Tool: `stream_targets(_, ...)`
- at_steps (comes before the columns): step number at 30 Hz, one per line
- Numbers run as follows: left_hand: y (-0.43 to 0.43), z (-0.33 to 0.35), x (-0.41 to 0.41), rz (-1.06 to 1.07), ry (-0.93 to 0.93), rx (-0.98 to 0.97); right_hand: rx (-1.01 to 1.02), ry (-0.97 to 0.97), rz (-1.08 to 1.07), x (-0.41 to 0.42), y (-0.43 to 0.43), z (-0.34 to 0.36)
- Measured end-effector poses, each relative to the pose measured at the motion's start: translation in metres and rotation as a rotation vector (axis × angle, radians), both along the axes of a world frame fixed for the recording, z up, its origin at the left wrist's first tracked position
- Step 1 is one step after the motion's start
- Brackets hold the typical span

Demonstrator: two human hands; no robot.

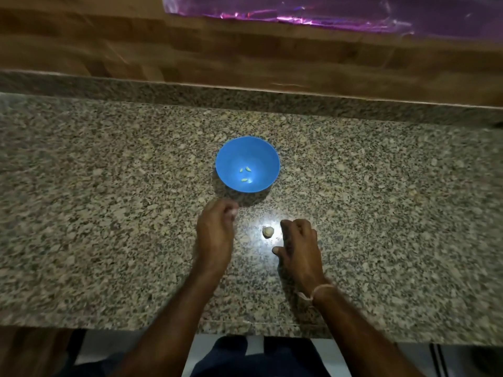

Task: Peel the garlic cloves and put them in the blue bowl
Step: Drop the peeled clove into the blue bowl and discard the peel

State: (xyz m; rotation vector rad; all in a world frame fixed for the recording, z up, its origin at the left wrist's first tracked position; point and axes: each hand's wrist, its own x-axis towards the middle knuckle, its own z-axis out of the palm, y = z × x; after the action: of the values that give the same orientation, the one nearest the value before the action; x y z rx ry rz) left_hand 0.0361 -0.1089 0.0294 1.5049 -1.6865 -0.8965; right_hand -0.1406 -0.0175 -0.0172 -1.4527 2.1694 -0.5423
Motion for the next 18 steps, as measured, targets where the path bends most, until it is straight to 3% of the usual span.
stream_targets(3, -0.042, 0.025, -0.023, -0.007, 0.029, -0.063, 0.005, -0.019, -0.019, 0.001, 0.0, -0.001)
stream_targets(8, -0.085, 0.019, -0.05, -0.004, -0.085, -0.017, -0.002, -0.062, -0.003, -0.005, -0.002, -0.004)
stream_targets(10, -0.086, 0.018, -0.051, 0.014, -0.136, 0.0, -0.025, -0.11, 0.016, -0.012, -0.003, -0.007)
stream_targets(14, -0.042, 0.014, -0.046, 0.024, -0.174, -0.179, -0.159, -0.271, 0.051, -0.014, -0.008, -0.009)
stream_targets(18, 0.026, -0.025, -0.05, -0.001, -0.112, 0.066, -0.198, -0.227, 0.167, -0.01, -0.02, -0.007)
